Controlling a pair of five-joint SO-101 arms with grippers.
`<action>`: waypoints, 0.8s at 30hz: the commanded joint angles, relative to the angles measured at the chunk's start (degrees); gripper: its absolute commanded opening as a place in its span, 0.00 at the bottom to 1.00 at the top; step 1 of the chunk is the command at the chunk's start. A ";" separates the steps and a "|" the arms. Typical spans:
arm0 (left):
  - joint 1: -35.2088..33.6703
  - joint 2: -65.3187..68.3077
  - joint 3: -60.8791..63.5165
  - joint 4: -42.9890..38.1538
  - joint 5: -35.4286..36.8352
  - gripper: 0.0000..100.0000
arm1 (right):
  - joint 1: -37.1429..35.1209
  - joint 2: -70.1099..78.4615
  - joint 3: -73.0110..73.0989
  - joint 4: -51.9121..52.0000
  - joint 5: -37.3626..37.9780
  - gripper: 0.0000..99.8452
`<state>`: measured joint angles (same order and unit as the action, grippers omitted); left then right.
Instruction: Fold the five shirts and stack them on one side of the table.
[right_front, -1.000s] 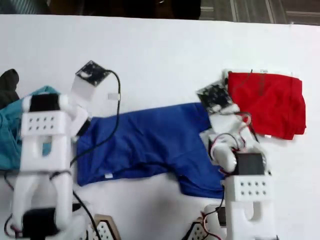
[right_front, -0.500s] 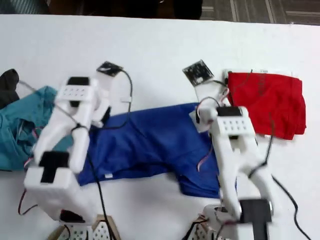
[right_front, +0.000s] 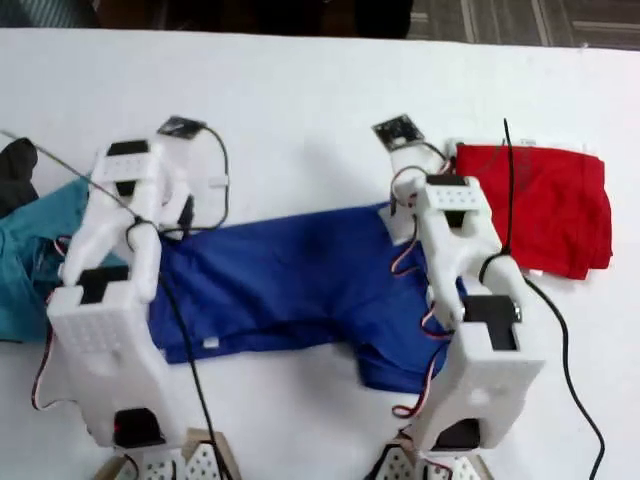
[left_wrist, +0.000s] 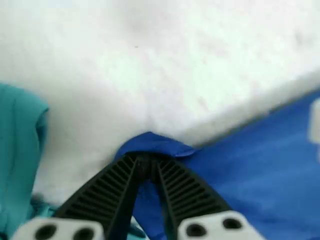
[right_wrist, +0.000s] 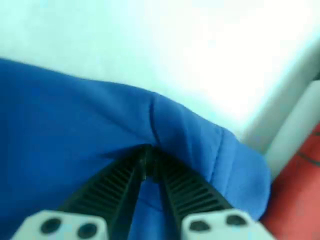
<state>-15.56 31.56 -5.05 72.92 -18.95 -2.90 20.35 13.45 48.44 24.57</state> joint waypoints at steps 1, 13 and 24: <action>-3.87 0.44 -1.36 0.18 0.09 0.03 | 4.00 1.63 -3.96 -0.57 -0.26 0.02; -3.78 0.44 -12.44 6.59 -1.05 0.03 | 4.26 0.66 -4.84 -0.40 -0.70 0.02; -0.26 1.76 -19.47 11.60 -1.05 0.03 | 0.75 -7.43 -4.48 4.44 -0.70 0.02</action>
<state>-18.37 33.41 -23.87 85.49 -19.74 -0.62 17.36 10.55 51.60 24.31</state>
